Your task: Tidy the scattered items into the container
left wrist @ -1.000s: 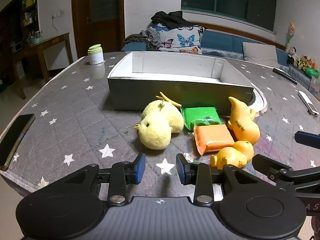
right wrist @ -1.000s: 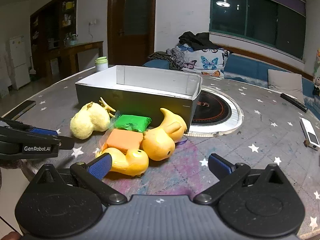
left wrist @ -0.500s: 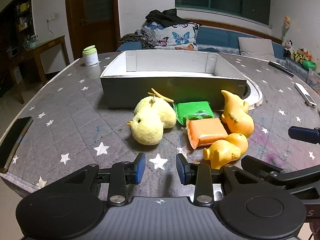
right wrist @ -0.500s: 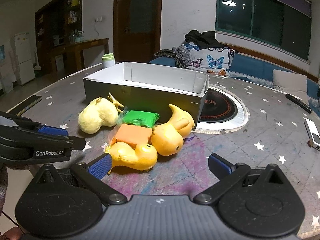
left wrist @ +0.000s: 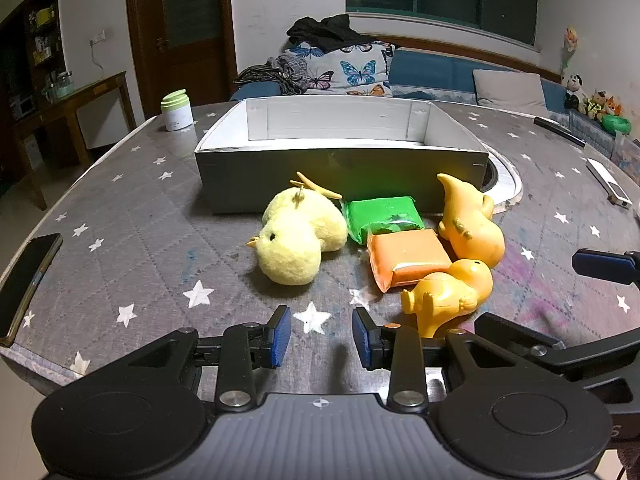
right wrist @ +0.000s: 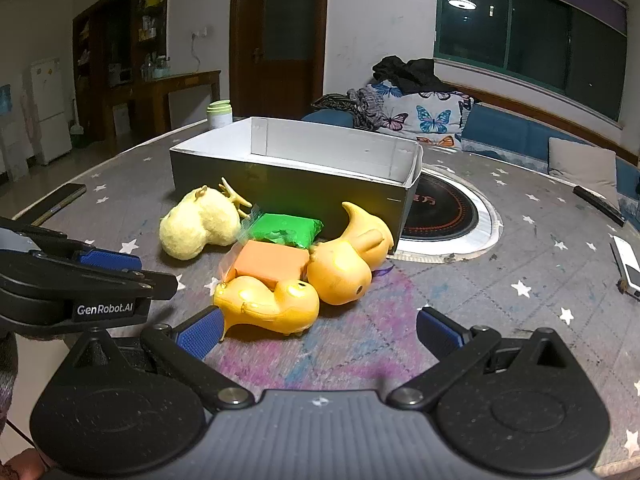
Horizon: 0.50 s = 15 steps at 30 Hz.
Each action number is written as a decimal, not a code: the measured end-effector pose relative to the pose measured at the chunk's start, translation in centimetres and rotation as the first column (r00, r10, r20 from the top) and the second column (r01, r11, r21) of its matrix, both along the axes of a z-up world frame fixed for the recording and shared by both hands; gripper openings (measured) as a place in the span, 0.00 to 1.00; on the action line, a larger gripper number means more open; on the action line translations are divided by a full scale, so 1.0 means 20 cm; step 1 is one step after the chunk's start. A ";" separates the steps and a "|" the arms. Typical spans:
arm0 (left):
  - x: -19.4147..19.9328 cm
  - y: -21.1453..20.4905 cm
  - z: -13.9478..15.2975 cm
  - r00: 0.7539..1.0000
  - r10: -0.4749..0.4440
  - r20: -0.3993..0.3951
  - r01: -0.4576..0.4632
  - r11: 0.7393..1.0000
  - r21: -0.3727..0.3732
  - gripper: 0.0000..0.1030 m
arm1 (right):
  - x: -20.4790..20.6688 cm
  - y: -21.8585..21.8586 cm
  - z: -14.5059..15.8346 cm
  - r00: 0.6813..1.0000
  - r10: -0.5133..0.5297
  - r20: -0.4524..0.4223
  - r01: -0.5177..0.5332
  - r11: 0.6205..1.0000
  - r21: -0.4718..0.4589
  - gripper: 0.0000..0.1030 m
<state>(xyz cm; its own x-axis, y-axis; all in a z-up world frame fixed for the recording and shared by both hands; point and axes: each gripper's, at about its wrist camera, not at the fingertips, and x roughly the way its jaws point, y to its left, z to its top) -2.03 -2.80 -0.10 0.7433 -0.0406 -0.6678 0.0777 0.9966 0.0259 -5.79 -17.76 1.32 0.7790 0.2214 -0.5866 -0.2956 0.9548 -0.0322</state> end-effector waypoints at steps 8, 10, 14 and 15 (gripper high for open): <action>0.00 -0.01 -0.01 1.000 -0.005 -0.004 0.005 1.000 0.005 0.35 | 0.00 0.01 -0.02 1.000 0.003 -0.015 -0.003 1.000 -0.009 1.00; 0.00 -0.01 -0.01 1.000 -0.007 -0.004 0.007 1.000 0.007 0.35 | 0.00 0.01 -0.02 1.000 0.006 -0.018 -0.006 1.000 -0.012 1.00; 0.00 -0.02 -0.01 1.000 -0.008 -0.005 0.008 1.000 0.008 0.35 | 0.00 0.01 -0.03 1.000 0.010 -0.018 -0.010 1.000 -0.014 1.00; 0.00 -0.02 -0.01 1.000 -0.009 -0.005 0.009 1.000 0.008 0.35 | 0.00 0.01 -0.03 1.000 0.010 -0.018 -0.010 1.000 -0.014 1.00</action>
